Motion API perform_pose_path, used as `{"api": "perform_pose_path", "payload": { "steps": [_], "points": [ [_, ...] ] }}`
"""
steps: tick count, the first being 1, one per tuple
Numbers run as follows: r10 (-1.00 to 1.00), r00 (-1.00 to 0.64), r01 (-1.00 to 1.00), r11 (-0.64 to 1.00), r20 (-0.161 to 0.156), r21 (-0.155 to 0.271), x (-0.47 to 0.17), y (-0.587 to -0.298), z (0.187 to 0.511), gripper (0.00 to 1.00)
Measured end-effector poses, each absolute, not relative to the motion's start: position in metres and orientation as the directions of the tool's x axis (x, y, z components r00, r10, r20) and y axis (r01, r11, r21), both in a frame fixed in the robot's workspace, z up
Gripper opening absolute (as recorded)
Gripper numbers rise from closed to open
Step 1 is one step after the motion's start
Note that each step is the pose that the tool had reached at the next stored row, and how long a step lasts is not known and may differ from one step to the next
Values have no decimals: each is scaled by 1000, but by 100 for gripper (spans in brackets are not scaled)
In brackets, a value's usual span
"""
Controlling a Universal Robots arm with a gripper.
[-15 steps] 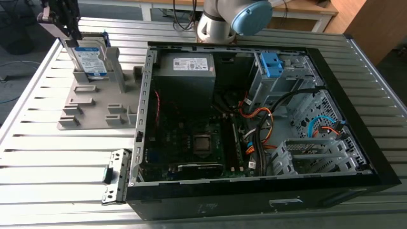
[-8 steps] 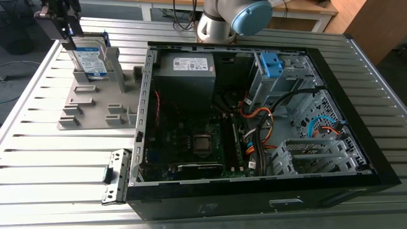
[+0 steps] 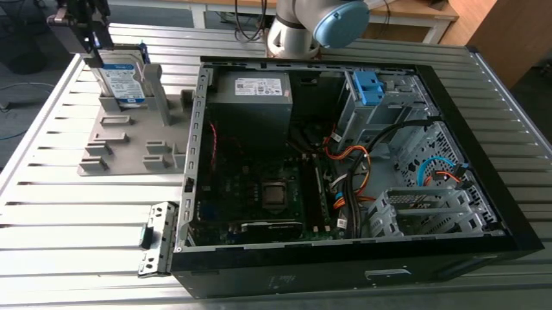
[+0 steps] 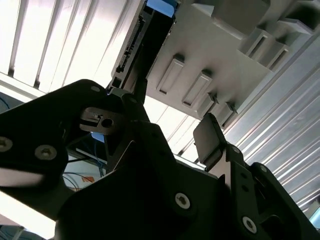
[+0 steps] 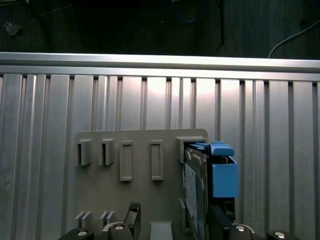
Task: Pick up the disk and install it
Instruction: 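Pick up the disk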
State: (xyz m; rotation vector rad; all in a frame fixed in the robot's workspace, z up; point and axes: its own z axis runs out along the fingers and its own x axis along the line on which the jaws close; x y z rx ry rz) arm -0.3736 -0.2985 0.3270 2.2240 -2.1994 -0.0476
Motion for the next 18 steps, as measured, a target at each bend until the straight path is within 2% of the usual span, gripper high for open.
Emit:
{"api": "perform_pose_path", "payload": {
  "steps": [2,6,7,10,14,18],
  "points": [
    [-1000,11,-999,-12,-20,31,-374,-296,326,64],
    [-997,11,-999,-13,-73,30,-374,-294,325,64],
    [-997,11,-999,-14,-78,30,-374,-293,324,64],
    [-997,13,-999,-15,-71,30,-374,-289,324,64],
    [-999,13,-999,-14,-39,31,-374,-279,323,64],
    [-999,14,-999,-15,-39,30,-374,-275,320,64]
  ]
}}
